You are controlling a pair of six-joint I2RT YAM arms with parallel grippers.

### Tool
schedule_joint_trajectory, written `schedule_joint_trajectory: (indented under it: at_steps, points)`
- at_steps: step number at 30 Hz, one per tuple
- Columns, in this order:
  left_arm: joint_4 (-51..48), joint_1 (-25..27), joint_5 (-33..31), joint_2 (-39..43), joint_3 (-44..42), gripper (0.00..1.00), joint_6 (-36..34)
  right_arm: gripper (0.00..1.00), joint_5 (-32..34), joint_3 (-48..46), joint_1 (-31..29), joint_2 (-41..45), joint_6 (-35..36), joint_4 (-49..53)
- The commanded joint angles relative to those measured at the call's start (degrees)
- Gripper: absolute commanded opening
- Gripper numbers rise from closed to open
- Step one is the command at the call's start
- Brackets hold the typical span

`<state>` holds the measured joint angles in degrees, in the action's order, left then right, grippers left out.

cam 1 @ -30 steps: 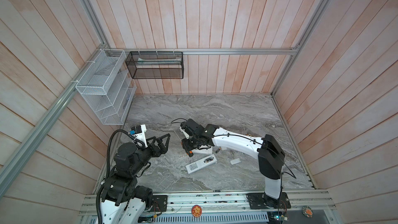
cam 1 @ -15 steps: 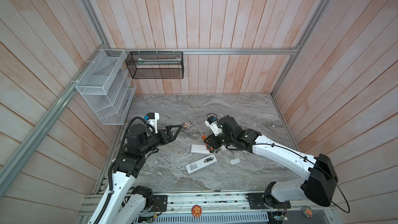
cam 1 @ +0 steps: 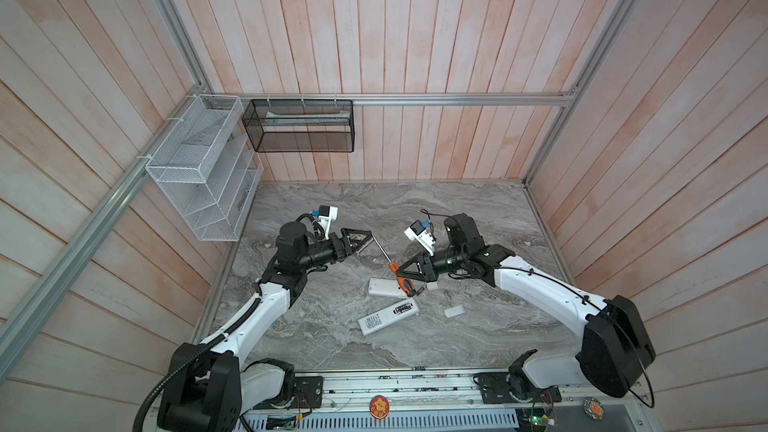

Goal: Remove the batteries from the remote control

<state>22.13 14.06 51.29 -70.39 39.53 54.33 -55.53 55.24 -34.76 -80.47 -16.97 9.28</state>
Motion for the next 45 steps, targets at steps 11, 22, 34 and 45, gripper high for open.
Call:
schedule_joint_trajectory:
  at_steps: [11, 22, 34, 45]
  points:
    - [31.3, 0.3, 5.8, -4.1, 1.5, 0.58, 12.0, 0.04, -18.4, 1.8, 2.3, -1.6, -10.4, -14.0]
    - [39.4, 0.4, 6.9, -5.1, 1.4, 0.35, 16.9, 0.04, -21.4, 2.8, 3.4, -2.9, -15.6, -19.5]
    - [41.5, 0.5, 5.8, -6.8, 1.8, 0.0, 18.7, 0.13, -21.4, 3.8, 3.6, -4.1, -15.5, -18.9]
    - [32.6, 0.9, -10.0, -5.5, -1.1, 0.0, 25.2, 0.92, 5.3, -6.3, 11.7, 9.5, -23.8, -28.3]
